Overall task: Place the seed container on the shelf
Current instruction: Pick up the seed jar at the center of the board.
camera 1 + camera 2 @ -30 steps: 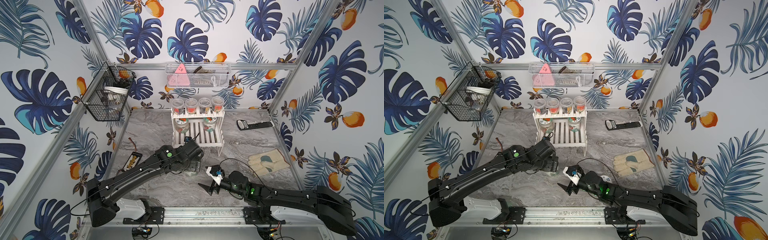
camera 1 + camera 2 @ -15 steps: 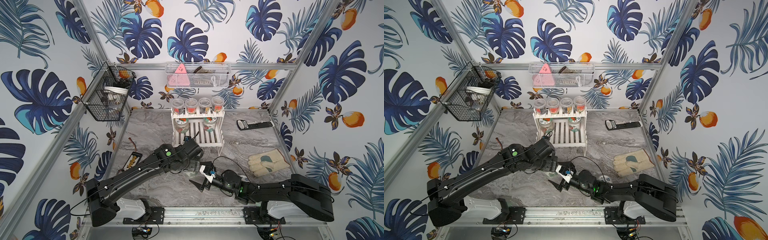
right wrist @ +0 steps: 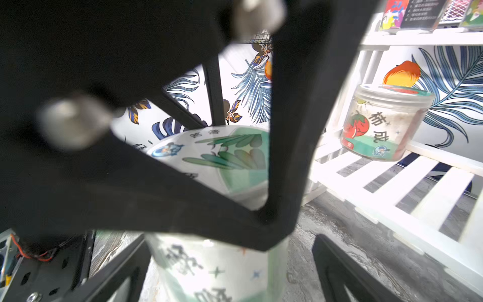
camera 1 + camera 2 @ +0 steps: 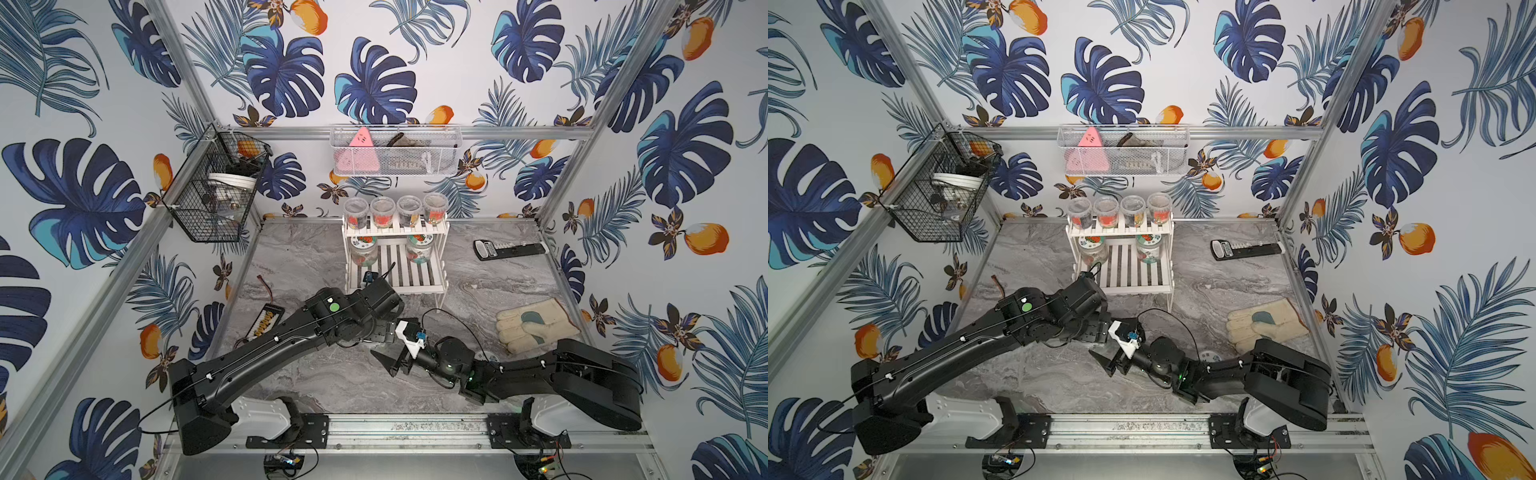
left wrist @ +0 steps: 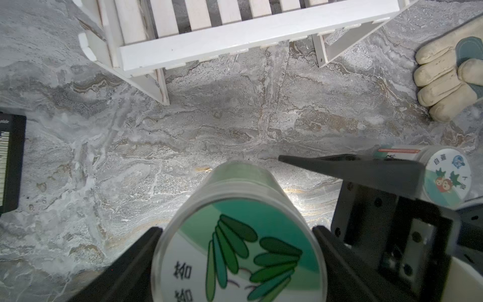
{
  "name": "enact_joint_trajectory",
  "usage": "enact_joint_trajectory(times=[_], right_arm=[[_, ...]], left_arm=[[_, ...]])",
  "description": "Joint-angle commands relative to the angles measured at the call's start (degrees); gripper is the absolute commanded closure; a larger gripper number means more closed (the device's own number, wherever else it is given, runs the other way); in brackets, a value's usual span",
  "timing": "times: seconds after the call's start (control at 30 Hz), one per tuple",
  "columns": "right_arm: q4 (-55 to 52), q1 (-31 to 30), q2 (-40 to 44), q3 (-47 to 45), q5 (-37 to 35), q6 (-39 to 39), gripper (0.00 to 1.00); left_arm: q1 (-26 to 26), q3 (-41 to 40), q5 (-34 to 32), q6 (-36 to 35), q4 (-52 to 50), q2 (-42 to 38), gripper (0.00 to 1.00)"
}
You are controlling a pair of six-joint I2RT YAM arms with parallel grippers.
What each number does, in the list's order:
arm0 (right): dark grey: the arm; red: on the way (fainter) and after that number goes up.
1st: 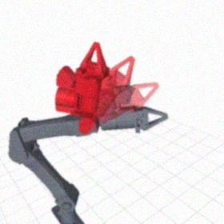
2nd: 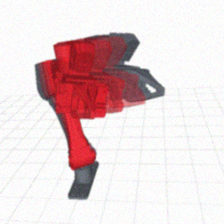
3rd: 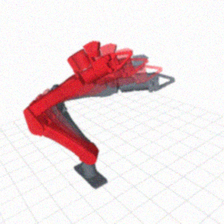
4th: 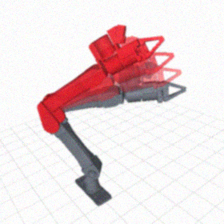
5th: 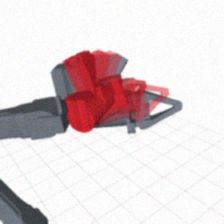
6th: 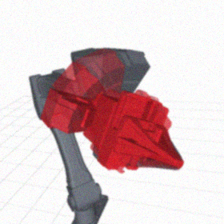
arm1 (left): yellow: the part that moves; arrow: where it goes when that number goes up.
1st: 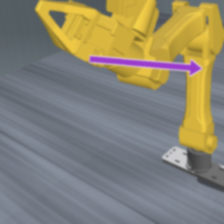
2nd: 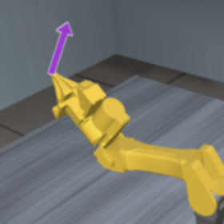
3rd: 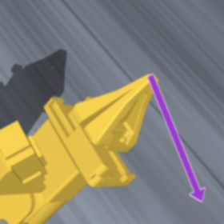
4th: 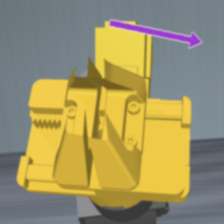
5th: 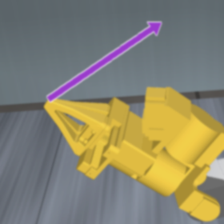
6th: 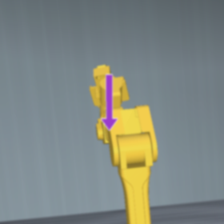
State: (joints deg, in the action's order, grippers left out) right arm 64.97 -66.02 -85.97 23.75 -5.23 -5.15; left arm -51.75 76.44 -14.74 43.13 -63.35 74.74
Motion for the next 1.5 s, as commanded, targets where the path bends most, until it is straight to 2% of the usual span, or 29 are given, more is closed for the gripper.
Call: enact_joint_trajectory(times=[0.0,0.57,0.97,1.17,1.33,1.47], right_arm=[[0.8,-0.1,-1.0,1.1,-1.2,-0.8,0.00],[10.0,0.5,-3.9,-1.9,3.8,0.3,0.00],[12.1,1.2,-4.9,-0.7,5.2,1.0,0.00],[11.7,1.8,-4.7,-0.7,5.8,2.1,0.05],[10.5,2.2,-4.5,-0.5,6.3,3.3,0.10],[10.2,2.6,-4.9,-0.2,6.2,4.4,0.12]], left_arm=[[-0.1,-0.2,2.0,-0.9,2.3,-0.2,0.14],[0.3,-1.6,3.7,-1.1,4.1,-2.4,0.14],[0.6,-1.1,5.5,-2.0,4.0,-2.6,0.15],[0.6,-1.4,4.6,-2.0,3.8,-2.5,0.15],[0.6,-1.2,4.9,-2.8,4.3,-2.0,0.09],[0.6,-1.2,5.4,-3.7,5.3,-2.3,0.01]])
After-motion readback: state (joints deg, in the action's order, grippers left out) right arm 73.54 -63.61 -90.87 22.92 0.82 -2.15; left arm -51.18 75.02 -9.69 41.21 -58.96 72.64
